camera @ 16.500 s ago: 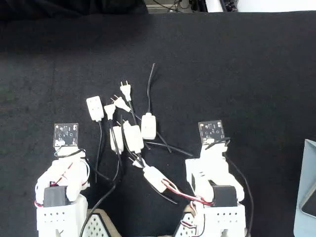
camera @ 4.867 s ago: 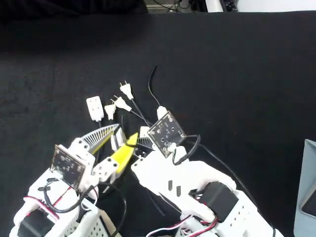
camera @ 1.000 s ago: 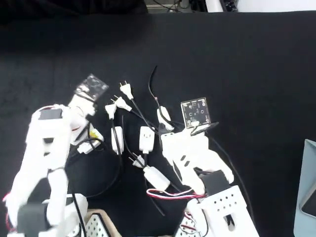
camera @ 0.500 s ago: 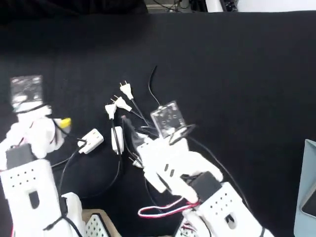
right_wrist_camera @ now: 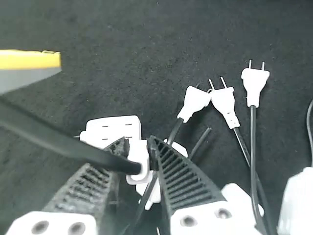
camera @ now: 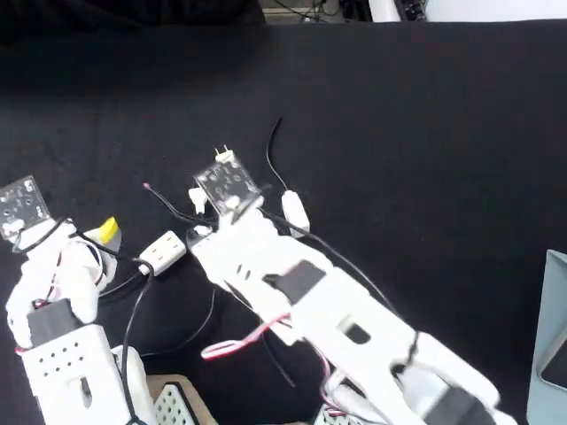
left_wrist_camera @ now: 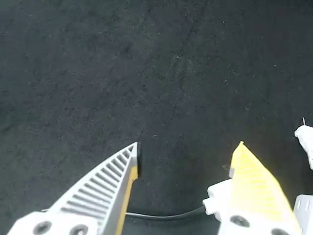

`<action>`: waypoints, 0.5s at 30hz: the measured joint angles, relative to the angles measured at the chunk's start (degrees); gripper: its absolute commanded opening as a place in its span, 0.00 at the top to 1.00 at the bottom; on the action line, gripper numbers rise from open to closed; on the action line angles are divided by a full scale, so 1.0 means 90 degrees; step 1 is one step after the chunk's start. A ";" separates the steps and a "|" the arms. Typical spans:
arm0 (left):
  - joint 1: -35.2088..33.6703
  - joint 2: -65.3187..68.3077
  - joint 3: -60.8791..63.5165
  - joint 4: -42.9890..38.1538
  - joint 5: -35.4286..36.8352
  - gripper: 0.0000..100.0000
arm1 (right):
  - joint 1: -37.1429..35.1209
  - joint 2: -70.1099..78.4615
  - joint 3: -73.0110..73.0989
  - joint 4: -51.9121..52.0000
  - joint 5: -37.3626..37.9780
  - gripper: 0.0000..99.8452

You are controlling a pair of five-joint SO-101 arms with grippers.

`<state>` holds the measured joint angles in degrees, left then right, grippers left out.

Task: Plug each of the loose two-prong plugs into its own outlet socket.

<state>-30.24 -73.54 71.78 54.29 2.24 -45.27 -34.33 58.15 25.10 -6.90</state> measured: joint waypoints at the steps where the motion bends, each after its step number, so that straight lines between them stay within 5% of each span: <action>1: 0.0000 -0.0098 0.0059 -0.0010 0.0000 0.70 | -0.0010 0.0293 -0.0166 -0.0020 0.0000 0.99; 15: -0.0234 -0.1211 0.0645 -0.0020 0.0205 0.70 | -0.0352 0.3263 -0.1651 -0.0811 -0.0010 0.99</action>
<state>-32.35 -84.44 77.58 54.11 4.09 -48.44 -4.97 43.30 17.80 -6.99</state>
